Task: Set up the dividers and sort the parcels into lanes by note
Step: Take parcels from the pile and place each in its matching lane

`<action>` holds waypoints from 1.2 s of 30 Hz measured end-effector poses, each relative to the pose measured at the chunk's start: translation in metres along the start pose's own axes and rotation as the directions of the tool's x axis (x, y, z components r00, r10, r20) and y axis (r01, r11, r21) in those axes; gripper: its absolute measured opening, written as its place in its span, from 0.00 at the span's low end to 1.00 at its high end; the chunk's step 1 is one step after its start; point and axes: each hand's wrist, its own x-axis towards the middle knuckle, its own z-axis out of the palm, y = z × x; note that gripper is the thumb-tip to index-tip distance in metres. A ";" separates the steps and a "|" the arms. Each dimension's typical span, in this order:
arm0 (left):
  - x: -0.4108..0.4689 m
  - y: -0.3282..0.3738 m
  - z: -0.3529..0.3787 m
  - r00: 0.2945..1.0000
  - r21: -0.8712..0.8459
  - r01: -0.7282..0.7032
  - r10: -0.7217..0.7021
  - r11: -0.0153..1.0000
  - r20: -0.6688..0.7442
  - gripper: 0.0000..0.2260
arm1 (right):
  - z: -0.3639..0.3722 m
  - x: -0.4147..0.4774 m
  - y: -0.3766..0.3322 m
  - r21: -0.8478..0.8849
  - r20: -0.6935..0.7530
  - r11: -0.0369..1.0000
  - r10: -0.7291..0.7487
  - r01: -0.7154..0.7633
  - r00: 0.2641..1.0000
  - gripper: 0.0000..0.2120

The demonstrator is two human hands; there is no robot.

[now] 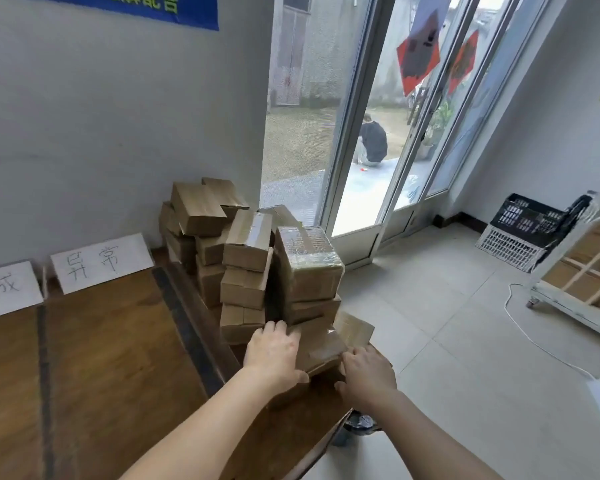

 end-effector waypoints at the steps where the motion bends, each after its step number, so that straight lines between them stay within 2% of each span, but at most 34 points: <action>1: 0.006 0.001 0.003 1.000 -0.005 0.007 -0.007 1.000 0.016 0.35 | 0.004 0.007 0.003 0.003 0.011 1.000 0.002 -0.002 1.000 0.21; 6: 0.020 0.004 0.014 0.998 -0.025 0.039 -0.038 0.999 0.052 0.40 | 0.025 0.030 0.015 0.091 0.004 0.996 0.008 -0.008 1.000 0.21; 10: 0.020 0.003 0.015 0.996 -0.067 0.063 -0.058 0.996 0.074 0.39 | 0.041 0.038 0.026 0.151 -0.005 0.988 -0.016 0.017 1.000 0.32; 16: 0.017 0.002 0.010 0.967 -0.252 0.194 -0.143 0.948 0.210 0.42 | 0.054 0.041 0.058 0.169 -0.140 0.978 -0.103 0.126 0.985 0.25; 18: 0.014 0.004 0.007 0.955 -0.327 0.248 -0.173 0.912 0.243 0.42 | 0.057 0.039 0.076 0.152 -0.114 0.979 -0.121 0.137 0.986 0.26; 20: 0.010 0.008 0.006 0.941 -0.395 0.304 -0.208 0.867 0.267 0.42 | 0.059 0.036 0.090 0.167 -0.061 0.979 -0.106 0.115 0.992 0.28; 24: 0.003 0.018 0.009 0.922 -0.516 0.382 -0.278 0.767 0.269 0.43 | 0.056 0.036 0.088 0.340 -0.042 0.940 0.001 0.014 0.999 0.27; 26: -0.003 0.024 0.014 0.909 -0.584 0.416 -0.317 0.697 0.270 0.42 | 0.057 0.040 0.077 0.370 -0.023 0.928 0.043 -0.031 0.999 0.34; 28: -0.010 0.030 0.018 0.897 -0.667 0.436 -0.354 0.604 0.266 0.41 | 0.059 0.043 0.067 0.370 -0.001 0.926 0.088 -0.082 0.996 0.39; 31: -0.020 0.039 0.025 0.866 -0.805 0.451 -0.407 0.384 0.291 0.40 | 0.060 0.043 0.061 0.410 -0.014 0.896 0.190 -0.167 0.982 0.36; 33: -0.026 0.042 0.029 0.853 -0.879 0.433 -0.408 0.201 0.327 0.40 | 0.060 0.041 0.063 0.581 -0.031 0.786 0.281 -0.211 0.959 0.35; 34: -0.028 0.043 0.030 0.851 -0.902 0.417 -0.399 0.117 0.342 0.42 | 0.059 0.041 0.066 0.714 -0.014 0.664 0.333 -0.224 0.943 0.34; 35: -0.030 0.044 0.032 0.850 -0.915 0.402 -0.387 0.037 0.358 0.44 | 0.058 0.041 0.069 0.841 0.040 0.488 0.377 -0.235 0.926 0.34; 36: -0.031 0.046 0.033 0.847 -0.919 0.390 -0.372 -0.052 0.380 0.44 | 0.058 0.042 0.072 0.934 0.122 0.262 0.405 -0.242 0.906 0.33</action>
